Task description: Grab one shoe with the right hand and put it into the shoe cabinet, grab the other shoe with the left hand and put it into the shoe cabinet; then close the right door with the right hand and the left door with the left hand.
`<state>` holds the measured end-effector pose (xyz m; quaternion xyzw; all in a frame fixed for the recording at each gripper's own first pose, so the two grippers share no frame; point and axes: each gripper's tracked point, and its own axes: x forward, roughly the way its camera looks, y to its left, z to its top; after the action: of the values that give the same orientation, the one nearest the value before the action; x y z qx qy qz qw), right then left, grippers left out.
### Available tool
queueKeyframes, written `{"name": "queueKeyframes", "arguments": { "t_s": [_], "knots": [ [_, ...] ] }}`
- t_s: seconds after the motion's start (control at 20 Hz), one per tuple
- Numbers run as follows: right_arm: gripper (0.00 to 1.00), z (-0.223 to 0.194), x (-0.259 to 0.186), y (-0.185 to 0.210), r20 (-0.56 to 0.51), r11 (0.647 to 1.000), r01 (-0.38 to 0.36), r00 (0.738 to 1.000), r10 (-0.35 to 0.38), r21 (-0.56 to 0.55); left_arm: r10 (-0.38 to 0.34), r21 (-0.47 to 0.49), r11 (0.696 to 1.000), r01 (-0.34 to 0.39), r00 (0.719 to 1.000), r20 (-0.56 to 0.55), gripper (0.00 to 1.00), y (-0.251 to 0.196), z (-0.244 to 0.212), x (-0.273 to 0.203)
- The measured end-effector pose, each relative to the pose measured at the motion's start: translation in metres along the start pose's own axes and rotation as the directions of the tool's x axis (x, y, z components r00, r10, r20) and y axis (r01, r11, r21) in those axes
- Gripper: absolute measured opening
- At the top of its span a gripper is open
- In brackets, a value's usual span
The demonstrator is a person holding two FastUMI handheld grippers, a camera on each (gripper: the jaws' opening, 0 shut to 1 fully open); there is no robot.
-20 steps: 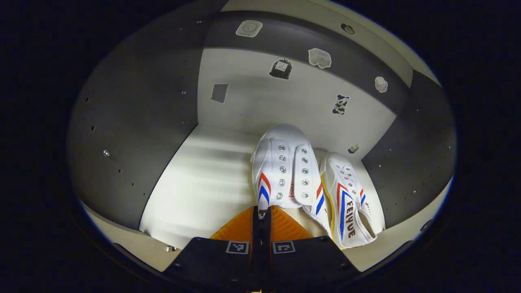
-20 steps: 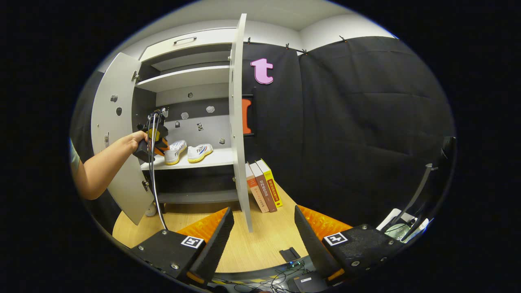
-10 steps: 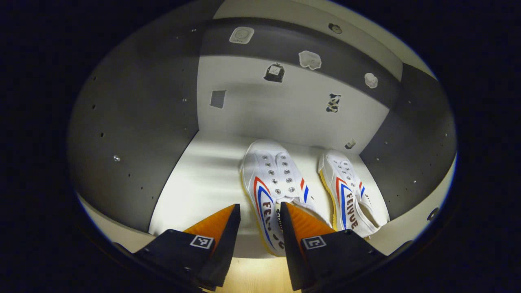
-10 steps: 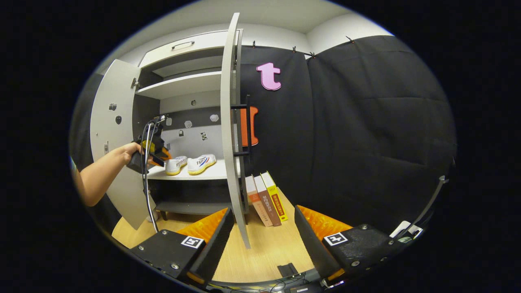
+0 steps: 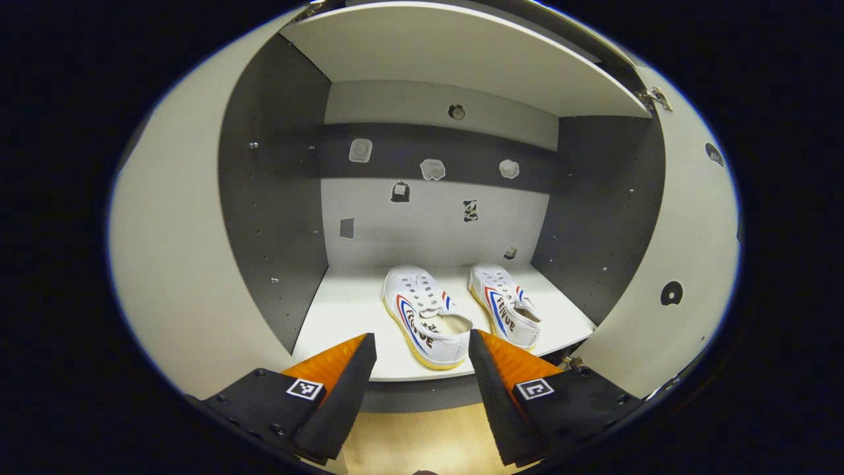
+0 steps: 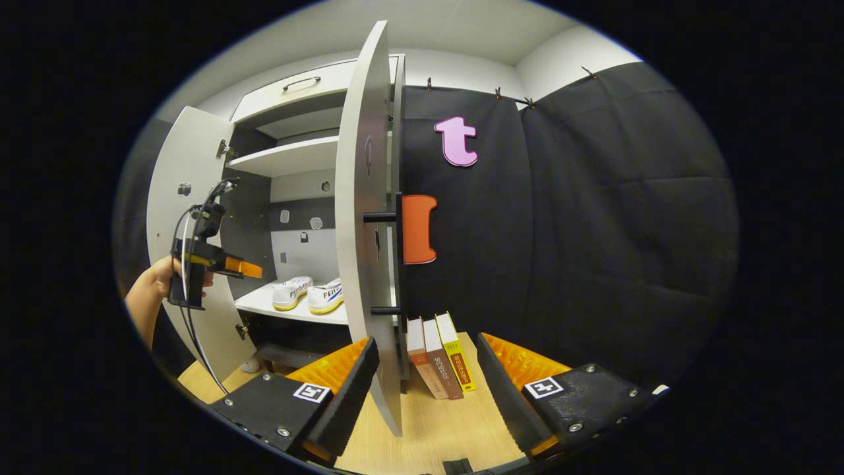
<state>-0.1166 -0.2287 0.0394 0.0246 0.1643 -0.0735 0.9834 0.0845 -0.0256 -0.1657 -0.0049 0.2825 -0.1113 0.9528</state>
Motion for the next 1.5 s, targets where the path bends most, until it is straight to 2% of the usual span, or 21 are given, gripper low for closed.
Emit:
{"name": "queueKeyframes", "arguments": {
  "t_s": [0.25, 0.45, 0.65, 0.9, 1.05, 1.1, 1.15, 1.2, 1.25, 1.3, 1.45, 1.5],
  "knots": [
    [0.92, 0.018, 0.011, -0.012, 0.03, 0.999, -0.031, 0.999, 0.031, -0.01, 0.024, 0.007, 1.0, -0.025, 0.993, 0.113, 0.92, 0.007, 0.007, -0.066],
    [0.92, 0.03, 0.016, -0.014, 0.047, 0.998, -0.063, 0.997, 0.064, -0.024, 0.024, -0.014, 1.0, -0.022, 0.989, 0.145, 0.92, 0.006, -0.004, -0.109],
    [0.92, 0.046, 0.019, -0.01, 0.074, 0.995, -0.094, 0.993, 0.096, -0.035, 0.077, 0.034, 0.996, -0.084, 0.983, 0.169, 0.92, 0.014, -0.018, -0.144],
    [0.91, 0.062, 0.03, -0.022, 0.092, 0.996, -0.042, 0.995, 0.049, -0.076, 0.074, 0.036, 0.996, -0.082, 0.98, 0.186, 0.92, 0.009, -0.032, -0.185],
    [0.9, 0.071, 0.03, -0.019, 0.112, 0.991, -0.053, 0.991, 0.067, -0.126, 0.09, 0.034, 0.995, -0.099, 0.976, 0.2, 0.92, 0.014, -0.037, -0.206],
    [0.96, 0.076, 0.029, -0.022, 0.131, 0.988, -0.039, 0.99, 0.059, -0.149, 0.101, 0.035, 0.993, -0.11, 0.974, 0.203, 0.92, 0.018, -0.038, -0.212],
    [0.96, 0.08, 0.029, -0.024, 0.146, 0.986, -0.025, 0.988, 0.049, -0.163, 0.108, 0.035, 0.992, -0.118, 0.973, 0.204, 0.92, 0.019, -0.041, -0.217],
    [0.9, 0.082, 0.03, -0.028, 0.153, 0.986, -0.013, 0.987, 0.039, -0.168, 0.118, 0.035, 0.991, -0.128, 0.971, 0.206, 0.92, 0.021, -0.042, -0.223],
    [0.93, 0.083, 0.029, -0.028, 0.152, 0.986, -0.012, 0.988, 0.037, -0.164, 0.124, 0.033, 0.991, -0.133, 0.971, 0.205, 0.92, 0.024, -0.045, -0.228],
    [0.89, 0.085, 0.029, -0.028, 0.155, 0.987, -0.013, 0.987, 0.038, -0.158, 0.129, 0.029, 0.99, -0.138, 0.97, 0.206, 0.92, 0.025, -0.047, -0.235],
    [0.89, 0.082, 0.036, -0.025, 0.138, 0.985, -0.022, 0.989, 0.046, -0.171, 0.146, 0.015, 0.988, -0.152, 0.966, 0.213, 0.92, 0.033, -0.05, -0.251],
    [0.92, 0.083, 0.037, -0.024, 0.141, 0.983, -0.023, 0.989, 0.05, -0.185, 0.154, 0.012, 0.987, -0.161, 0.964, 0.216, 0.92, 0.036, -0.051, -0.257]
  ]
}}
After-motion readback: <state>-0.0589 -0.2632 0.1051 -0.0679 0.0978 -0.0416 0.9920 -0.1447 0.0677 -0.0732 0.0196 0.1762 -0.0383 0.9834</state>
